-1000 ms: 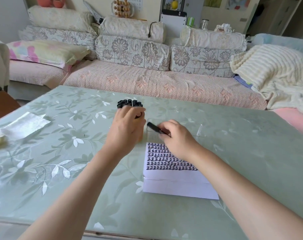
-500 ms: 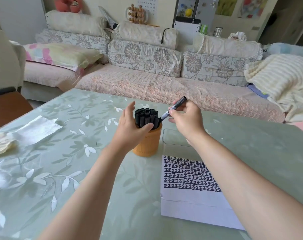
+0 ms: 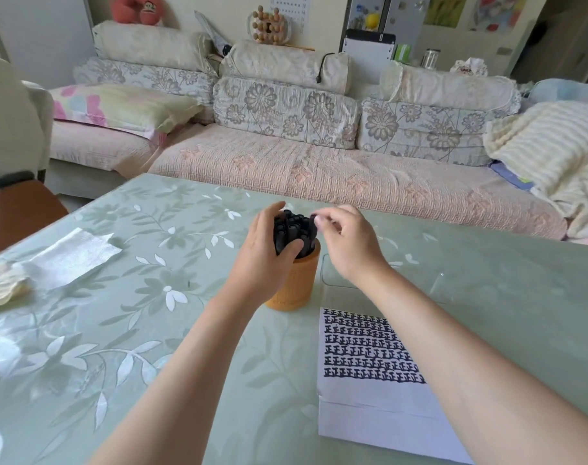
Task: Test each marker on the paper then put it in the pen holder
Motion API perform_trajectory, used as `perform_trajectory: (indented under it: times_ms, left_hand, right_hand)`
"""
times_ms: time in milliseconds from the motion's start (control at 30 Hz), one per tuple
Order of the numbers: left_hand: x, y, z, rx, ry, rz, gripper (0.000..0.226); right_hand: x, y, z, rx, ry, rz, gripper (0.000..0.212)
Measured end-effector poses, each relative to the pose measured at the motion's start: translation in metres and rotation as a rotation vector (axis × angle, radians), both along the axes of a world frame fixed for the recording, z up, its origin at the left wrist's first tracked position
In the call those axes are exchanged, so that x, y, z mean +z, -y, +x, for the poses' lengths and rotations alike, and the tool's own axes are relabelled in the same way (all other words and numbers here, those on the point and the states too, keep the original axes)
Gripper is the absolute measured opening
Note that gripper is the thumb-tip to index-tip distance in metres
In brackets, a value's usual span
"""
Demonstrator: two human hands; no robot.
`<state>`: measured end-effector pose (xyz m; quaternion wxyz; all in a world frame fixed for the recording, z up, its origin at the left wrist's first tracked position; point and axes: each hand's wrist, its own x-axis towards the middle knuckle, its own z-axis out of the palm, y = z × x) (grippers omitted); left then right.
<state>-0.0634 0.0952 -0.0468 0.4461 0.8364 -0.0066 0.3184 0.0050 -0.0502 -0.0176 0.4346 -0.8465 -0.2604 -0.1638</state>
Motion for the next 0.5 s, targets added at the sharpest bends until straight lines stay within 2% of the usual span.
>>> perform_trajectory:
  times_ms: [133,267,333,500]
  left_hand:
    - [0.0,0.002,-0.001,-0.012,0.069,0.046,0.05]
    - [0.0,0.0,0.001,0.016,0.082,0.123,0.038]
    - [0.0,-0.001,0.002,0.013,0.065,0.138,0.036]
    - [0.005,0.0,-0.004,0.026,-0.007,0.146,0.042]
  right_hand:
    - [-0.003,0.002,0.001,0.009,-0.124,0.01,0.01]
    - [-0.003,0.003,-0.007,0.133,-0.069,-0.089,0.038]
    - [-0.006,0.003,-0.012,0.205,-0.071,-0.181,0.044]
    - [0.0,0.013,-0.027,0.229,-0.129,-0.295,0.059]
